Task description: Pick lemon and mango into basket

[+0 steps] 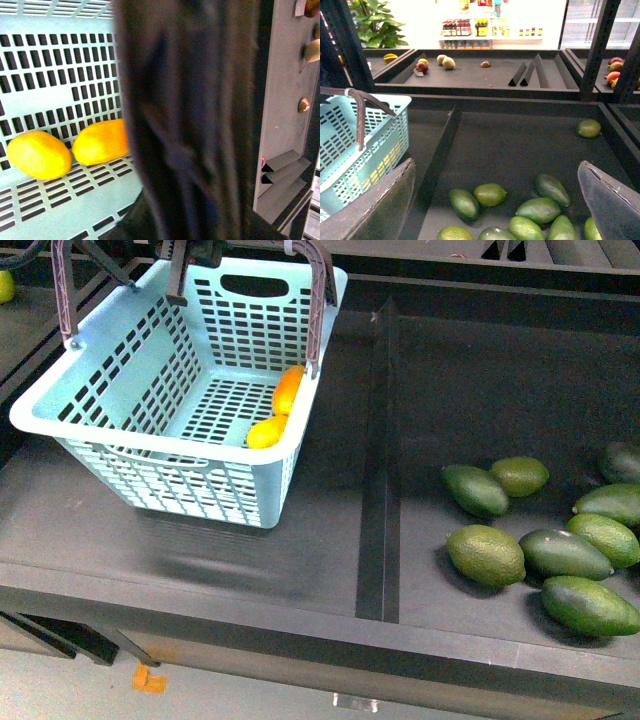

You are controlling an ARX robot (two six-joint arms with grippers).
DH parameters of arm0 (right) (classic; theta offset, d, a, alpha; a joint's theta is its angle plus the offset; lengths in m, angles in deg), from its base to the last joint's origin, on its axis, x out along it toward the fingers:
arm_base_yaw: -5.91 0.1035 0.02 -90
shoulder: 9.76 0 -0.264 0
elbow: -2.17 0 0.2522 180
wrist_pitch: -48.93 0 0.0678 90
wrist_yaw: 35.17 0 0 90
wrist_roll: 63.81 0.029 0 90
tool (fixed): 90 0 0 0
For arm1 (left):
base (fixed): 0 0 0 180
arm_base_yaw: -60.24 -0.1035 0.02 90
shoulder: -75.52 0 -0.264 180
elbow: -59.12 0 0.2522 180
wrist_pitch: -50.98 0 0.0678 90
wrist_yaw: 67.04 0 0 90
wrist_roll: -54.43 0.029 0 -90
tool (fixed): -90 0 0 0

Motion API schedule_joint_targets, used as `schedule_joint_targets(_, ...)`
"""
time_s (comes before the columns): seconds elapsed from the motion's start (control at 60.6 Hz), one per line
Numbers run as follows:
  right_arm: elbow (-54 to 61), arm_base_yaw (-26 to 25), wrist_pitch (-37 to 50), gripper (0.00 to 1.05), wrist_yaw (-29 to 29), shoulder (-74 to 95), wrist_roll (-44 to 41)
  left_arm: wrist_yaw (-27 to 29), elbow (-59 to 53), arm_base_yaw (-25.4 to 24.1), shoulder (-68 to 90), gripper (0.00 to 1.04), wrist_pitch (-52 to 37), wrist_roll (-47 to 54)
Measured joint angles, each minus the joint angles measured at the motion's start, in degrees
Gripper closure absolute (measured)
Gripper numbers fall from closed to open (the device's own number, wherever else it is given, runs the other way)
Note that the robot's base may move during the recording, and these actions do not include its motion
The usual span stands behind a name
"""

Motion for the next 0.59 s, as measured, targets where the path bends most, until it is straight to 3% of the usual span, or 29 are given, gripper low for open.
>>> schedule_joint_targets(0.297, 0.00, 0.00, 0.00, 0.09, -0.02, 0.00, 0.00, 7.80, -10.75, -0.55, -7.32, 0.25, -7.67, 0.20)
schedule_joint_targets(0.396, 0.00, 0.00, 0.00, 0.09, -0.02, 0.00, 0.00, 13.09, -16.90, -0.20, -13.66, 0.07, -3.93, 0.46)
schedule_joint_targets(0.561, 0.00, 0.00, 0.00, 0.09, -0.02, 0.00, 0.00, 18.16, -23.91, 1.20, -21.03, 0.07, 1.14, 1.03)
schedule_joint_targets(0.594, 0.00, 0.00, 0.00, 0.09, -0.02, 0.00, 0.00, 15.54, -28.48, 1.31, -23.32, 0.11, -6.12, 5.73)
